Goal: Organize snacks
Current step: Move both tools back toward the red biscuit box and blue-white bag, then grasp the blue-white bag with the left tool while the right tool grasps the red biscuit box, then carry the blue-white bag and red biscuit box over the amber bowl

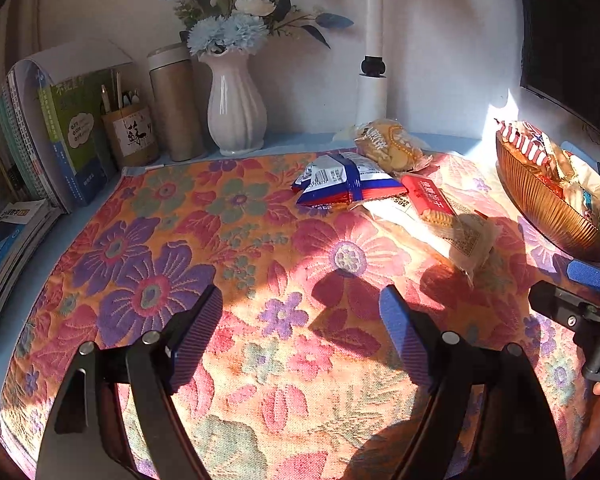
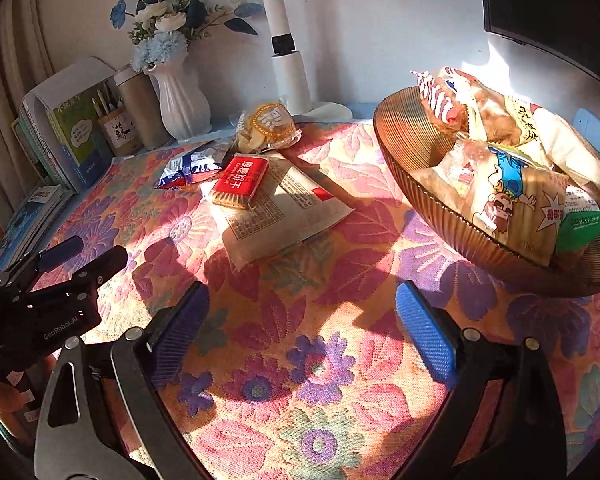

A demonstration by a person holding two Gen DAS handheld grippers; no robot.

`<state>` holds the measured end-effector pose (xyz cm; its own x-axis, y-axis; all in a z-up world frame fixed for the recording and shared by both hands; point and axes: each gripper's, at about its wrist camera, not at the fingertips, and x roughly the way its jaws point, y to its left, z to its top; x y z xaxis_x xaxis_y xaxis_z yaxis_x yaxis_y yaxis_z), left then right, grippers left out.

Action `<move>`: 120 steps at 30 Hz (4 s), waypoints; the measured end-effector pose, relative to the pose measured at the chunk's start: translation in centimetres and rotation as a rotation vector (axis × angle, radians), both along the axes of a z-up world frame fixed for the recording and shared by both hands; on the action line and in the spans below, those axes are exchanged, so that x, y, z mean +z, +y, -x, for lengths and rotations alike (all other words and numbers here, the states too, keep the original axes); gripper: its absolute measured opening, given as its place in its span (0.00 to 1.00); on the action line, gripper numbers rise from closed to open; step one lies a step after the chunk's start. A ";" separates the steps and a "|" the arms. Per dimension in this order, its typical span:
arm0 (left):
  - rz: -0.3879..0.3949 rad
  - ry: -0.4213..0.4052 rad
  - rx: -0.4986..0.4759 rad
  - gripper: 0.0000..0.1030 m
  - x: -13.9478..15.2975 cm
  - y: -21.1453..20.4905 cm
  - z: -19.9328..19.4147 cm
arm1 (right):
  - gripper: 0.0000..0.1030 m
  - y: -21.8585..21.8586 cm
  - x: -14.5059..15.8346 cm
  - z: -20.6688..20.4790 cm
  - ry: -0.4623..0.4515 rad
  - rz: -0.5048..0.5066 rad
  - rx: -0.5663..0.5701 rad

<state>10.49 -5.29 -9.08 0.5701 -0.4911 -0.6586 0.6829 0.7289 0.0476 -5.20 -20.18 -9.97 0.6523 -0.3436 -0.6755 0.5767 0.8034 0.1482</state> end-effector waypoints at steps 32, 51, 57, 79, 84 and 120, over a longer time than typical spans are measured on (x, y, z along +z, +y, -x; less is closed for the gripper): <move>0.017 0.019 0.002 0.81 0.3 0.2 -0.1 | 0.97 -0.4 -0.3 -0.1 0.026 0.012 -0.039; -0.002 0.420 -0.121 0.92 2.6 -11.7 -13.1 | 0.73 -2.9 2.3 -9.7 0.099 -0.030 0.106; -0.096 0.369 -0.158 0.81 0.5 -14.8 -12.5 | 0.73 -4.0 1.3 -11.5 0.105 -0.064 0.108; 0.058 0.295 -0.185 0.56 4.1 -2.3 -8.4 | 0.35 -2.8 2.8 -5.4 0.003 -0.139 0.122; 0.046 0.316 -0.212 0.57 3.3 1.6 -4.5 | 0.35 0.8 2.9 -0.6 0.016 -0.102 0.108; -0.073 0.217 -0.230 0.61 -1.0 1.4 5.8 | 0.36 7.5 -2.2 5.3 0.189 0.116 0.081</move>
